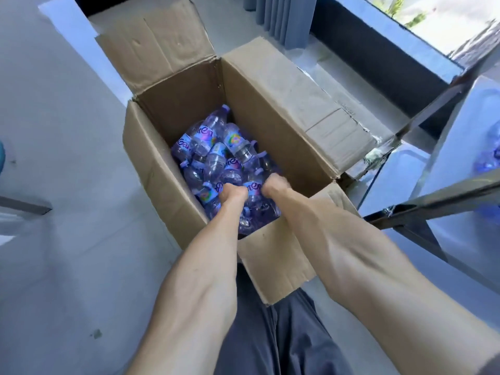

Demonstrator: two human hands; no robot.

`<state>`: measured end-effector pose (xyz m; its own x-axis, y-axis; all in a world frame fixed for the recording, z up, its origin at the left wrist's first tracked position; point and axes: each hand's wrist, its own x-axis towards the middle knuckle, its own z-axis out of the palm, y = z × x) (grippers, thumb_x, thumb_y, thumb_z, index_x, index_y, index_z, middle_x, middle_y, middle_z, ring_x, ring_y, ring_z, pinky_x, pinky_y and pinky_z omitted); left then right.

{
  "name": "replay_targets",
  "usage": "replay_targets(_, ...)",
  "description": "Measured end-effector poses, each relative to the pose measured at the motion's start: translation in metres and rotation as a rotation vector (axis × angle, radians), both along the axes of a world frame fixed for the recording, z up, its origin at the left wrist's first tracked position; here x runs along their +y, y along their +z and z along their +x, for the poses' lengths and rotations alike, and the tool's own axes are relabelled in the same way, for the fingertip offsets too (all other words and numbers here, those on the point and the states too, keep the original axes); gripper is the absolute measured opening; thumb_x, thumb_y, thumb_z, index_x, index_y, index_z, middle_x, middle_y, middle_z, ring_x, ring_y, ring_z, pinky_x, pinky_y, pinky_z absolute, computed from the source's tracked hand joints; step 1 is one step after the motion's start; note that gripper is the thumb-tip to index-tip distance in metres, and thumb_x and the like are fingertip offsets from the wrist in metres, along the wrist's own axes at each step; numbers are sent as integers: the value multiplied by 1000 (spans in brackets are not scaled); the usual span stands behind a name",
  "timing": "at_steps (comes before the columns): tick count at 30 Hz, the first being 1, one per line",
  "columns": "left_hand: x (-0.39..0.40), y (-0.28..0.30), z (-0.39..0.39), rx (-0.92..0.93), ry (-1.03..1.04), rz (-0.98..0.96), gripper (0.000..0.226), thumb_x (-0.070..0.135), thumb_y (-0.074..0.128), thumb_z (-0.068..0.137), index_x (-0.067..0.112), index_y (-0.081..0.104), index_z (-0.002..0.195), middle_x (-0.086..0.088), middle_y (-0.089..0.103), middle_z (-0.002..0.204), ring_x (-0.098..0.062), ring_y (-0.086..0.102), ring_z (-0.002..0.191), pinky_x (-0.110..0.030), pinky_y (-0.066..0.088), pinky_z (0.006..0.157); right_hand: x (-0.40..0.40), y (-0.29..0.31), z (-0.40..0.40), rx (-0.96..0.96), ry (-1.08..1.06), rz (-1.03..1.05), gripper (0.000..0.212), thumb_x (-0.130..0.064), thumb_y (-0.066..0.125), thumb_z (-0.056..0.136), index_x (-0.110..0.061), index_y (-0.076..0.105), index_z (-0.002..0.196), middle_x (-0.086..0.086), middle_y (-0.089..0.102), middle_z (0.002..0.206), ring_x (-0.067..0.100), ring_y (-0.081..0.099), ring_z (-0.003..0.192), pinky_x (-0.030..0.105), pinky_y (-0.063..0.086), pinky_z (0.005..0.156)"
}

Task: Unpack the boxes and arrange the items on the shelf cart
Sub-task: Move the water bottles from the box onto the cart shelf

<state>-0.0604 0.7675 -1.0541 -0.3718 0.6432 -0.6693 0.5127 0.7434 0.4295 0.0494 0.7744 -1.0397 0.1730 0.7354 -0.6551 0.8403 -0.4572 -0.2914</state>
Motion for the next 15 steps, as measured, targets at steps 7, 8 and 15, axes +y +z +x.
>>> replay_targets(7, 8, -40, 5, 29, -96, -84, 41, 22, 57, 93, 1, 58, 127, -21, 59, 133, -37, 56, 122, -37, 45, 97, 0, -43, -9, 5, 287, -217, 29, -13, 56, 94, -1, 60, 120, 18, 57, 134, 37, 54, 123, 43, 46, 92)
replay_targets(8, 12, -43, 6, 30, -118, -110, 45, 27, 56, 92, 2, 57, 130, -20, 57, 135, -37, 55, 123, -37, 45, 100, -1, -45, -9, -30, 298, -251, 41, -16, 62, 91, -4, 56, 130, 16, 54, 137, 38, 50, 127, 47, 44, 96)
replay_targets(15, 33, -54, 20, 41, -96, -242, 75, 56, 71, 77, 9, 54, 133, -13, 60, 133, -31, 60, 117, -32, 46, 81, 15, -62, -11, -150, 206, -356, 63, -16, 71, 82, -14, 46, 140, 15, 44, 146, 38, 34, 137, 58, 29, 111)
